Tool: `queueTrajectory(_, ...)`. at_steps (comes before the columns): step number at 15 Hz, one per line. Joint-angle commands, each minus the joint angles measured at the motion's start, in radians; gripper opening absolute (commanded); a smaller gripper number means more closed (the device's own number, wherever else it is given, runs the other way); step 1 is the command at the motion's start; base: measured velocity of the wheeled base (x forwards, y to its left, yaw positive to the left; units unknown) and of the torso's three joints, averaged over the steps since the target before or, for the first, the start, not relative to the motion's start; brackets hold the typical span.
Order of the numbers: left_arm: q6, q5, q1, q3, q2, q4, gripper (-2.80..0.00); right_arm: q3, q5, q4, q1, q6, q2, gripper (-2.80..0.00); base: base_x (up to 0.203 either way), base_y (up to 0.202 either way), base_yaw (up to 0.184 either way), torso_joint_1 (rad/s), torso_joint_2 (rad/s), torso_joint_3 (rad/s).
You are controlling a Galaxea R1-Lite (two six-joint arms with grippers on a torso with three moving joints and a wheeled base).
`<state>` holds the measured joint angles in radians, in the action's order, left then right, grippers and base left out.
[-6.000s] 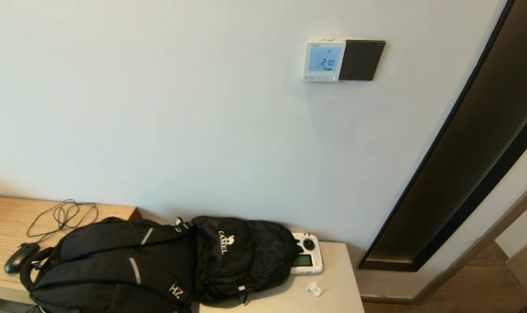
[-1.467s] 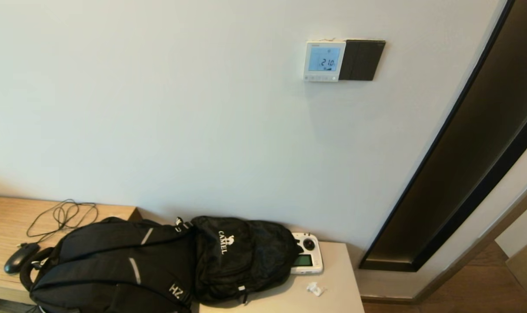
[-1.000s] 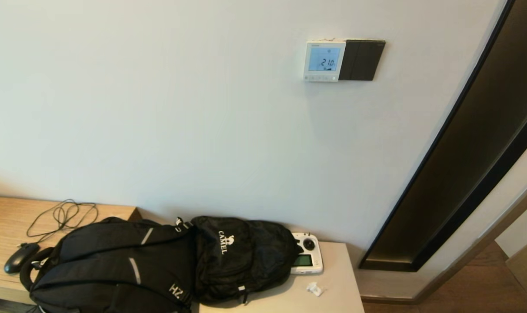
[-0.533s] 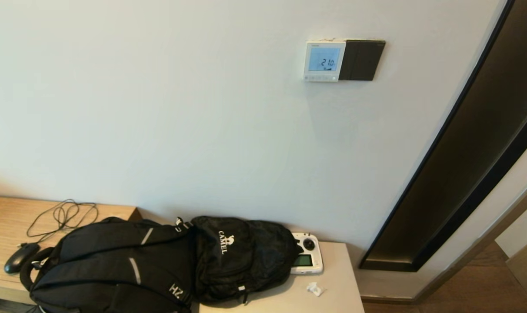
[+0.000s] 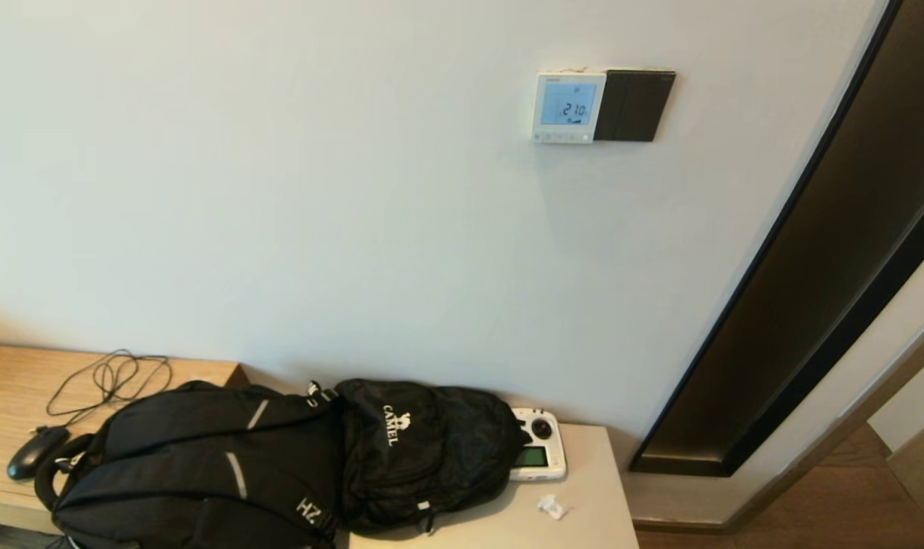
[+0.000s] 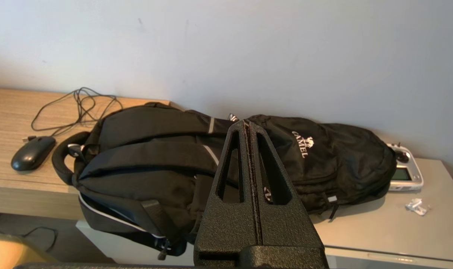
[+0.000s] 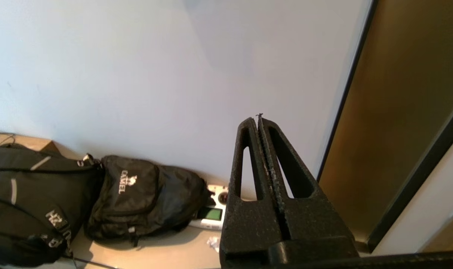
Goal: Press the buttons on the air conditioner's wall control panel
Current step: Turn off the central air conditioner
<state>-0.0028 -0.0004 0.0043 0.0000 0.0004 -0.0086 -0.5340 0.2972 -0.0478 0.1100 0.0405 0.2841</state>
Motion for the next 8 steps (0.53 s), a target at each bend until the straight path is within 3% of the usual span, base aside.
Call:
queueTrajectory(1,0.000,0.000,0.000,0.000,0.000,-0.001,-2.80,-0.046,0.049,0.049,0.071,-0.008,0.148,-2.80,0.000,0.000,0.000,0.000,0.00,0.000)
queueTrajectory(4,0.000,0.000,0.000,0.000,0.000,-0.001,-2.80,-0.201,0.153,0.119,0.163,-0.094,0.303,-2.80,0.000,0.000,0.000,0.000,0.00,0.000)
queueTrajectory(8,0.000,0.000,0.000,0.000,-0.002,-0.001,-2.80,-0.422,0.179,0.133,0.191,-0.201,0.496,-2.80,0.000,0.000,0.000,0.000,0.00,0.000)
